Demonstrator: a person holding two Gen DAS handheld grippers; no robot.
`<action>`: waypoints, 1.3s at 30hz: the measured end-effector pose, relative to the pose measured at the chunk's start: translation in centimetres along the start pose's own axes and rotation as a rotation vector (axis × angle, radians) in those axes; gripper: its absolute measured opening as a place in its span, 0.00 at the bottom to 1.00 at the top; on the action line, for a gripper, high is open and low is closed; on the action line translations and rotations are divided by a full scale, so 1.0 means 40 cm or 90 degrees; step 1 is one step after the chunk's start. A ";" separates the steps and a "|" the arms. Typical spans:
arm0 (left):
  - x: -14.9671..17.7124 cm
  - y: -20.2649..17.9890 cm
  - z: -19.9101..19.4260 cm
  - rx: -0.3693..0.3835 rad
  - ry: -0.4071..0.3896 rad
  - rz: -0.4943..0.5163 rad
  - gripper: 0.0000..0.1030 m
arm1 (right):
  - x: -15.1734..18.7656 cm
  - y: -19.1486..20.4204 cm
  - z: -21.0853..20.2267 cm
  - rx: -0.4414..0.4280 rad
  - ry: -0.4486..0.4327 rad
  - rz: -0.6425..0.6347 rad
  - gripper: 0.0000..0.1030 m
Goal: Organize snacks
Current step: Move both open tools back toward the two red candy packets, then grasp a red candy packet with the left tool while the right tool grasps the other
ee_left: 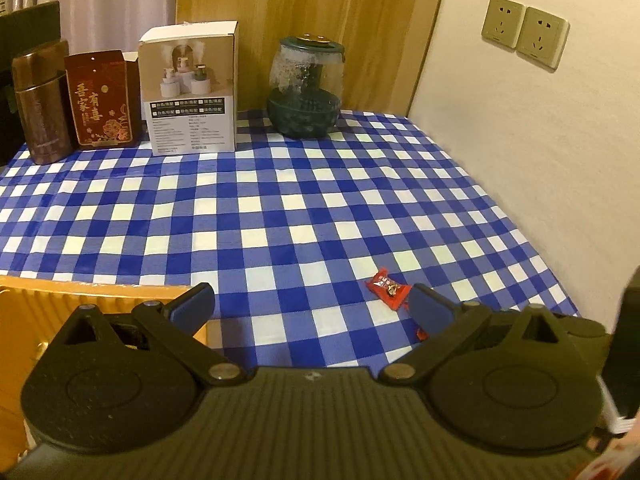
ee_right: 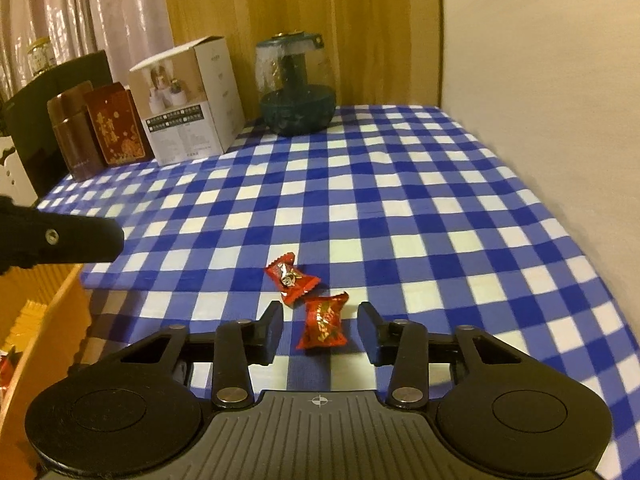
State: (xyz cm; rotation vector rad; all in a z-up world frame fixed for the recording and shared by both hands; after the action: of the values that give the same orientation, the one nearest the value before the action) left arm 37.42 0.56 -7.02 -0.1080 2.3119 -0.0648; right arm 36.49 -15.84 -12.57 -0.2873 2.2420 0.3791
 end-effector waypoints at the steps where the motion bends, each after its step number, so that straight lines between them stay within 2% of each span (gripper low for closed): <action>1: -0.001 -0.002 0.005 0.000 0.001 0.001 0.99 | 0.001 0.001 0.009 0.001 0.003 -0.004 0.38; 10: 0.006 -0.017 0.042 -0.001 0.014 -0.001 0.99 | 0.018 -0.017 0.061 0.017 0.022 -0.009 0.26; 17: 0.013 -0.069 0.074 0.022 0.027 -0.011 0.99 | 0.011 -0.083 -0.032 0.051 -0.017 0.033 0.24; 23: 0.028 -0.112 0.126 0.037 0.049 -0.060 0.98 | 0.029 -0.137 -0.100 0.080 -0.022 0.059 0.24; 28: 0.040 -0.131 0.175 0.031 0.056 -0.077 0.85 | 0.064 -0.166 -0.117 0.095 -0.009 0.075 0.24; 32: 0.043 -0.143 0.215 0.039 0.049 -0.082 0.78 | 0.092 -0.180 -0.123 0.097 -0.002 0.089 0.24; 35: 0.044 -0.155 0.243 0.046 0.058 -0.080 0.66 | 0.103 -0.187 -0.128 0.102 0.000 0.093 0.24; 37: 0.045 -0.164 0.259 0.045 0.062 -0.071 0.54 | 0.108 -0.189 -0.131 0.104 0.000 0.094 0.24; 39: 0.047 -0.168 0.275 0.043 0.067 -0.070 0.50 | 0.111 -0.190 -0.133 0.104 0.002 0.093 0.24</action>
State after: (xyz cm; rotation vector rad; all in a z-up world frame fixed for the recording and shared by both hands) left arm 44.65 -6.46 -15.29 -0.2023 2.4049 -0.2080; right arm 32.44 -25.17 -14.05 -0.0394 2.2883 0.2698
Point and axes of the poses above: each gripper's, at about its wrist camera, not at the fingertips, and z roughly the way its jaws point, y to its left, x to its underside, the point moved 4 cm from there along z, roughly the way its jaws point, and after that the axes turned 5 degrees about -x, right-handed, at the moved point
